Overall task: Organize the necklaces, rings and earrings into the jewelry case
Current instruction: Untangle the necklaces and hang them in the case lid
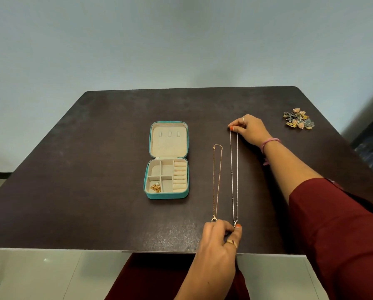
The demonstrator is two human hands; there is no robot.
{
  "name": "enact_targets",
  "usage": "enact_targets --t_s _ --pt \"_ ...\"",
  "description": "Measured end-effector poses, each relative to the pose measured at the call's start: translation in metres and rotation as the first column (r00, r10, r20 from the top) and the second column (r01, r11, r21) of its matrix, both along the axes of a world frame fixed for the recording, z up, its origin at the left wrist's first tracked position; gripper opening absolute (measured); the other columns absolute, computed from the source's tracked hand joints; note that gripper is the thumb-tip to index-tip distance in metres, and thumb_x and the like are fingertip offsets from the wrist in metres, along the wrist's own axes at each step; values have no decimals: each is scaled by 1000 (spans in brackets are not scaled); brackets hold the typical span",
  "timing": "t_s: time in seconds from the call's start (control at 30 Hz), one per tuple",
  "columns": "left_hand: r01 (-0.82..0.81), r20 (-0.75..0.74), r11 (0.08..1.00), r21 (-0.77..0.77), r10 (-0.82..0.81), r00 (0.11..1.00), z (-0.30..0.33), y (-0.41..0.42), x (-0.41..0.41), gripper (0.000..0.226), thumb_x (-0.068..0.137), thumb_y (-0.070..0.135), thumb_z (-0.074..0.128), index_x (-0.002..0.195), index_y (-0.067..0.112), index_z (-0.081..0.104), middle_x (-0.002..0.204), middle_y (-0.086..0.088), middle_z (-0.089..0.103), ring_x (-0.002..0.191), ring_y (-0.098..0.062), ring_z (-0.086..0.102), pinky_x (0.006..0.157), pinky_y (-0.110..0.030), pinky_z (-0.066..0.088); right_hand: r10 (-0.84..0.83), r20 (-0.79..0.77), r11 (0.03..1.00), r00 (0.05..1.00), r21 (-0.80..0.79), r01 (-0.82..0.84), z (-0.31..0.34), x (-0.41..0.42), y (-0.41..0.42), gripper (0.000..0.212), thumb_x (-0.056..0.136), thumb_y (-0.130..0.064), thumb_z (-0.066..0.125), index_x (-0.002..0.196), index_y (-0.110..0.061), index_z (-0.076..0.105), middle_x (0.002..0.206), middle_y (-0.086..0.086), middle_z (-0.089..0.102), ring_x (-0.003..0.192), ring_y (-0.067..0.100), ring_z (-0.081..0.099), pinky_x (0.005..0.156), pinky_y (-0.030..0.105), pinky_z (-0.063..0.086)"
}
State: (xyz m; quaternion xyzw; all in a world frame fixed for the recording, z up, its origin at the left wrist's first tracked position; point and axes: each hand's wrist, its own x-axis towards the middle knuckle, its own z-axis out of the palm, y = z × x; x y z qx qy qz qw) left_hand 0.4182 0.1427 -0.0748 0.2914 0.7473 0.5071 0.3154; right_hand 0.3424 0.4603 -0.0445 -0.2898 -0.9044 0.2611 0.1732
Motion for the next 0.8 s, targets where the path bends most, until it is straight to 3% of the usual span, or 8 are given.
enact_targets --t_s 0.17,0.23,0.3,0.4,0.47,0.6,0.73,0.8 --pt "28 -51 999 20 -27 998 0 -4 -1 17 95 40 51 86 26 55 100 9 45 88 -5 50 88 -21 43 -56 -14 996 998 -66 55 0 -2 -1 22 90 -16 65 110 -11 71 108 8 69 90 9 55 83 17 38" --pt "105 -275 994 14 -97 957 0 -9 -2 34 96 54 35 98 28 58 108 15 44 92 0 43 87 -12 38 -67 -2 995 998 -76 66 1 -1 -2 21 90 -16 63 109 -10 71 109 7 69 91 9 55 83 17 38" --pt "222 -540 975 -31 -203 817 -4 -14 -3 62 92 62 13 121 27 55 120 12 40 99 9 27 87 -1 27 -63 12 994 998 -84 64 2 -2 -3 22 92 -16 61 110 -10 71 112 7 69 100 14 59 86 17 37" --pt "255 -654 966 32 -173 736 -6 -14 -9 42 95 38 32 123 20 58 112 9 47 97 6 36 86 -1 30 -72 14 992 997 -107 73 3 0 -1 23 94 -18 59 113 -11 69 116 7 68 111 20 59 89 18 37" --pt "230 -676 960 162 -62 735 -4 -16 -16 29 94 24 47 118 16 61 104 11 47 93 1 47 86 -4 35 -101 -20 984 995 -147 97 4 2 2 23 94 -16 58 113 -11 69 115 9 68 111 21 60 94 23 40" --pt "136 -695 947 291 112 710 13 -27 -43 26 90 17 52 114 19 63 101 11 51 93 -2 51 87 -7 37 -159 -88 967 983 -217 137 10 8 4 24 94 -11 54 112 -8 69 113 10 68 103 19 61 97 31 45" --pt "-44 -713 947 317 269 648 24 -39 -84 24 87 14 55 108 14 67 98 3 56 93 -7 50 90 -6 34 -136 -153 956 979 -279 89 27 14 -15 21 93 -6 54 106 -15 69 98 3 66 90 11 57 74 17 46" --pt "-142 -681 947 288 307 664 25 -46 -104 25 88 8 60 110 18 65 101 5 53 94 -9 47 86 -7 35 -81 -166 958 983 -283 31 39 18 -33 21 93 -6 55 108 -13 69 97 1 66 87 8 59 68 12 43"
